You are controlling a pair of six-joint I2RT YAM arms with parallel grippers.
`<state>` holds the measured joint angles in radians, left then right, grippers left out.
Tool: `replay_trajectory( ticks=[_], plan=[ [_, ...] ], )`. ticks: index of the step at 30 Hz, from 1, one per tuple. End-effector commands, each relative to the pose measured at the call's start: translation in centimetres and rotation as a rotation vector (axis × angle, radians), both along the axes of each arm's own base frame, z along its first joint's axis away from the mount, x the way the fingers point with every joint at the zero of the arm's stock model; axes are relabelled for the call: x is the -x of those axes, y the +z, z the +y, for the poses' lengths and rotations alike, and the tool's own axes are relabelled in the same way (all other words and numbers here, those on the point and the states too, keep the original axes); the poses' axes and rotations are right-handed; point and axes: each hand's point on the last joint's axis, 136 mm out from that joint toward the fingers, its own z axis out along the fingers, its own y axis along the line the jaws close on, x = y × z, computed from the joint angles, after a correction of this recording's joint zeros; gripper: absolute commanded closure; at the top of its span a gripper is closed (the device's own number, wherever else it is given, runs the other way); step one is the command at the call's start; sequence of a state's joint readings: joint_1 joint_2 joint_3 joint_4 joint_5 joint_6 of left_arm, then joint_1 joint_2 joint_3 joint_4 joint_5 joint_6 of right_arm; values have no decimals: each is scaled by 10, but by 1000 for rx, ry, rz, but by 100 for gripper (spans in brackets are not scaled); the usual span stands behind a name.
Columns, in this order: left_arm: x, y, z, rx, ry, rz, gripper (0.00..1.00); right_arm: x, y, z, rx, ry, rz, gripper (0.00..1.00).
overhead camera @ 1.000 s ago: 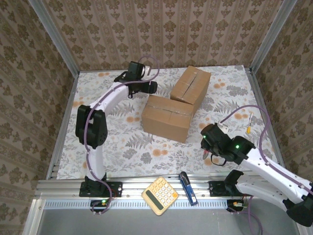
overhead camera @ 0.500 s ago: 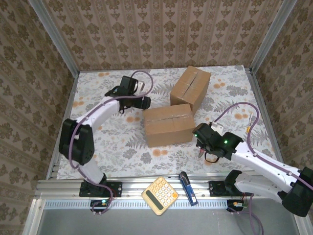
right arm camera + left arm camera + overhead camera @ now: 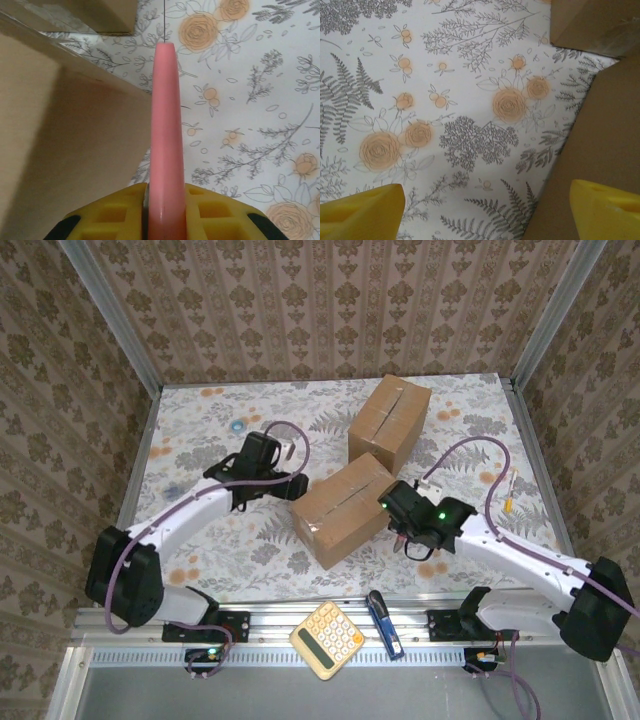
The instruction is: Unpack the express box
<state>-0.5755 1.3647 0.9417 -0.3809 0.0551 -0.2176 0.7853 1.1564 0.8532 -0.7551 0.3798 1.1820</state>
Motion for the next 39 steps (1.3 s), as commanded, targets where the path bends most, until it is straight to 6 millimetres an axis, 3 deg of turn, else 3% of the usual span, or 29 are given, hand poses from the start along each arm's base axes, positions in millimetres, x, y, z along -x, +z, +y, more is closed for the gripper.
replay_trajectory(
  ticks=[1, 5, 13, 25, 31, 39],
  plan=[
    [14, 3, 9, 20, 41, -3, 15, -15, 15, 10, 5, -12, -65, 100],
    [33, 7, 20, 39, 62, -8, 15, -20, 14, 28, 5, 20, -58, 100],
    [65, 7, 43, 62, 111, -6, 14, -43, 13, 85, 12, 137, -30, 100],
    [85, 3, 52, 98, 166, 27, 14, -95, 27, 169, 32, 449, -40, 100],
    [86, 6, 46, 123, 168, 31, 14, -125, 33, 193, 6, 621, -54, 100],
    [86, 8, 32, 141, 146, 42, 14, -146, 39, 210, 27, 815, -88, 100]
  ],
)
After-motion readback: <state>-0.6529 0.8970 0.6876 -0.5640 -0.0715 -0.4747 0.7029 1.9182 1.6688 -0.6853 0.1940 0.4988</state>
